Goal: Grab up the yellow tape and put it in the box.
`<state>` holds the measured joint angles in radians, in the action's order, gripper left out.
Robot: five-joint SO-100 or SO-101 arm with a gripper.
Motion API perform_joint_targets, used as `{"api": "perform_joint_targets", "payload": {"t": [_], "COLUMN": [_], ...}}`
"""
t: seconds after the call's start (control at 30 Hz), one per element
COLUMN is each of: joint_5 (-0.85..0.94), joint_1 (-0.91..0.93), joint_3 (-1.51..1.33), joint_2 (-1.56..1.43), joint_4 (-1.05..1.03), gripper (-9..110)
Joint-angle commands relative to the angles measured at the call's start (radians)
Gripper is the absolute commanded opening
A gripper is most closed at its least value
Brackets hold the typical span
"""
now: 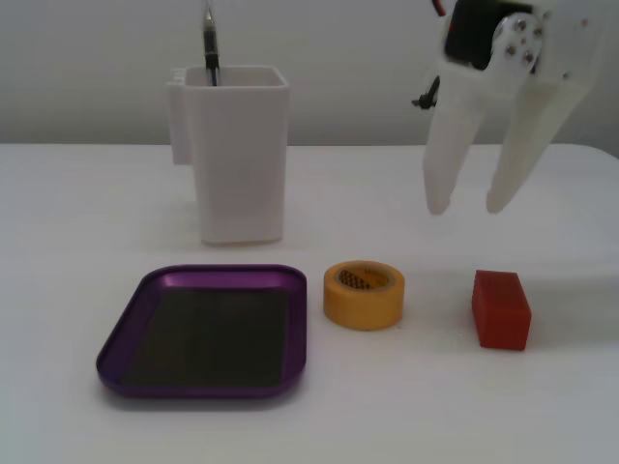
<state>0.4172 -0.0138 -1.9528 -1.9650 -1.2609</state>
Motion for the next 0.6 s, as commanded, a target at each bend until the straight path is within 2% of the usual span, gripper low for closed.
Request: {"api": "perform_joint_targets", "payload": {"t": [0.0,0.57], "joint_5": [-0.005,-0.060], "joint_1": [-0.011,0.003], "joint_3": [0.115,0.179], "joint_2": [0.115,0.298], "joint_4": [-0.006,0.153], "gripper": [15,15]}}
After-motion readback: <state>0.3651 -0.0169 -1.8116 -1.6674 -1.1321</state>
